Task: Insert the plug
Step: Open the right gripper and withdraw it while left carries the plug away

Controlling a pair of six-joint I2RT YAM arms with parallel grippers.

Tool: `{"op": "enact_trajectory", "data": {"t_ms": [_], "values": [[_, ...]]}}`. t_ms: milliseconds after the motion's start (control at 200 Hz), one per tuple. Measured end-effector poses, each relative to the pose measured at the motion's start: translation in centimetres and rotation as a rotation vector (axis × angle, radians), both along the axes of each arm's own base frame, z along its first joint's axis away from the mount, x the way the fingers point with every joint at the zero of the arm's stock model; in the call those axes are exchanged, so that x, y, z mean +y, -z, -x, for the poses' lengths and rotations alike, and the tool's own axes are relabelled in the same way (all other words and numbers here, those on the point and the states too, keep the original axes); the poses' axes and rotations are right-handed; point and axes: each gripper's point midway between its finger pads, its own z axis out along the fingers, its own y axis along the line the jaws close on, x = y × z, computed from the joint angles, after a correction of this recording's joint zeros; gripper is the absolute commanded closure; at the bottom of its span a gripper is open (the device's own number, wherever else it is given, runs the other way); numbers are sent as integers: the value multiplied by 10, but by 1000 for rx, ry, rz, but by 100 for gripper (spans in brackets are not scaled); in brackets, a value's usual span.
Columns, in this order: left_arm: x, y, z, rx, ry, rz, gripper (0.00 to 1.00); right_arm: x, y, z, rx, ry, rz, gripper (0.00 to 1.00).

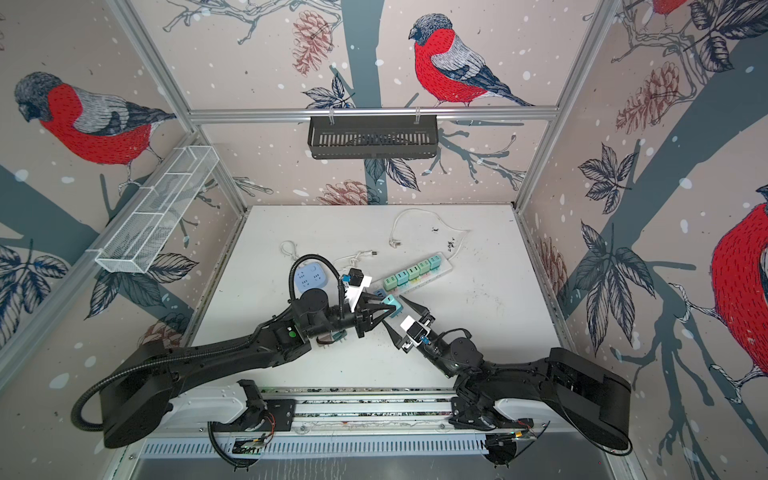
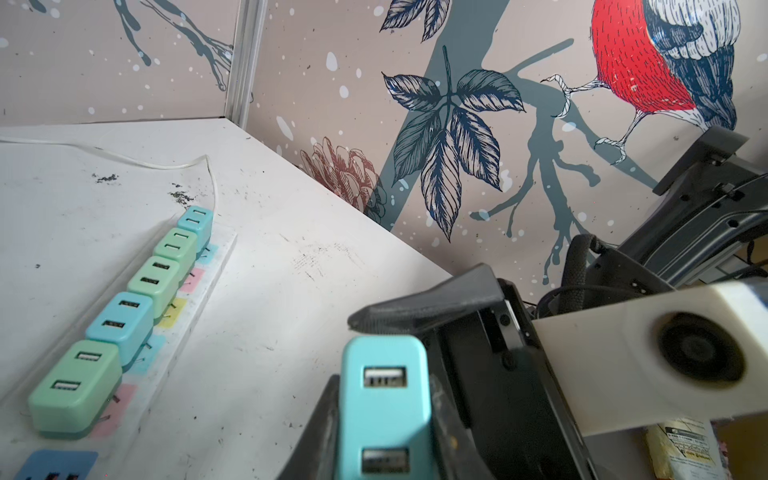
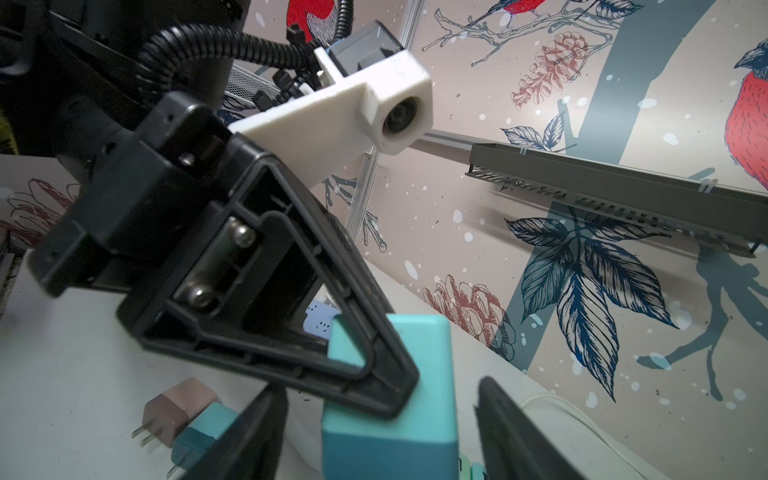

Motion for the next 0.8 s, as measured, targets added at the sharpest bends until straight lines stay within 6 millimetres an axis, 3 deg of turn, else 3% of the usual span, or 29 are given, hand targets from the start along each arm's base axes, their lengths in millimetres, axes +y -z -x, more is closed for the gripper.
{"op": "enact_trajectory", "data": {"t_ms": [130, 245, 425, 580, 800], "values": [[22, -4, -32, -20, -84, 3, 100, -9, -4, 3, -5, 10, -28, 0], [53, -9, -67, -39, -186, 8, 100, -20, -21, 2, -24, 42, -89, 0], [95, -14, -103, -120, -308, -19, 100, -50, -45, -10, -37, 137, -190, 0], [115, -9, -117, -223, -363, -87, 100, -90, -57, -31, -13, 272, -282, 0], [117, -9, -118, -461, -339, -235, 100, -142, -58, -58, 65, 432, -413, 0]]}}
